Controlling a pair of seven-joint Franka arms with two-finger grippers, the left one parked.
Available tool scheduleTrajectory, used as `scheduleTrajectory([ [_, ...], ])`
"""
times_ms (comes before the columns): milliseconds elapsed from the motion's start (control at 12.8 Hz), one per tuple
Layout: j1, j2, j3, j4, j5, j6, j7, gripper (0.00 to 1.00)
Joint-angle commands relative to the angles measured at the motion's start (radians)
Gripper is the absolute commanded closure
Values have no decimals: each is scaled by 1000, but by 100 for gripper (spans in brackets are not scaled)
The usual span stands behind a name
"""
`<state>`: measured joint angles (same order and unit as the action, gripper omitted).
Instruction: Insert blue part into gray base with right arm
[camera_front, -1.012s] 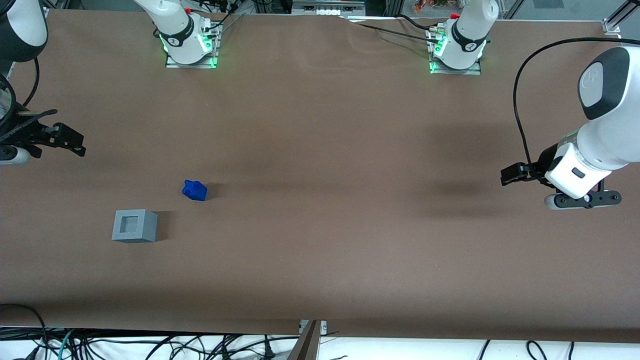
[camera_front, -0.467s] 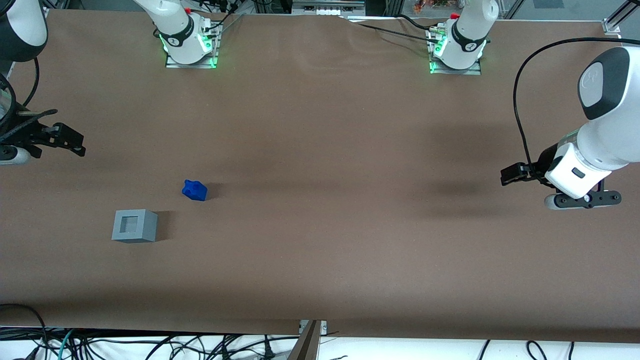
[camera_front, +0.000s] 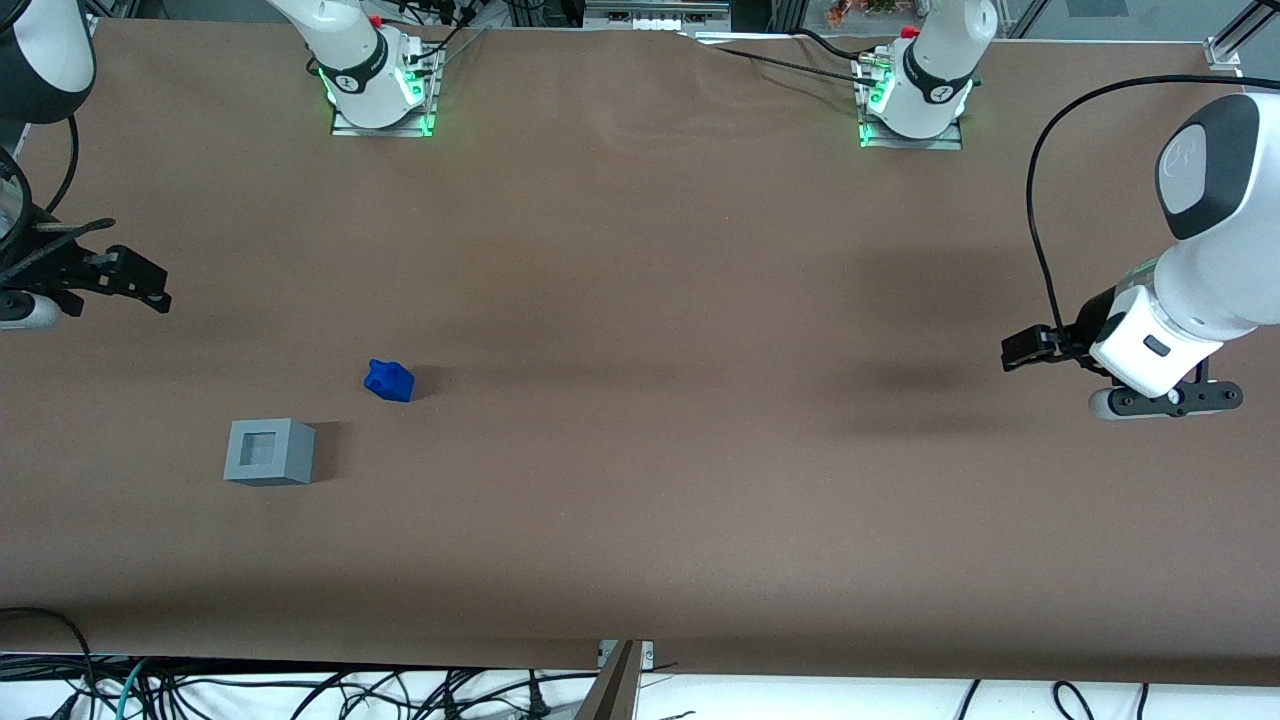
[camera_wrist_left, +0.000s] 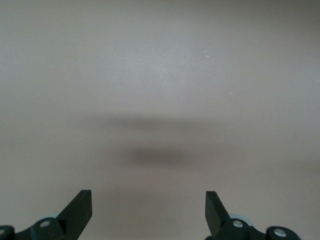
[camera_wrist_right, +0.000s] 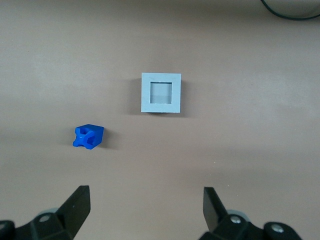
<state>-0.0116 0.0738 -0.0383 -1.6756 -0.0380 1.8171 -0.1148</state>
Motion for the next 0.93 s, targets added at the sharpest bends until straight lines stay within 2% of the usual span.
scheduleTrajectory([
  [0,-16,12,15,30,-13,-22,-11,0],
  [856,-16,37,15,30,-17,-13,-6,0],
])
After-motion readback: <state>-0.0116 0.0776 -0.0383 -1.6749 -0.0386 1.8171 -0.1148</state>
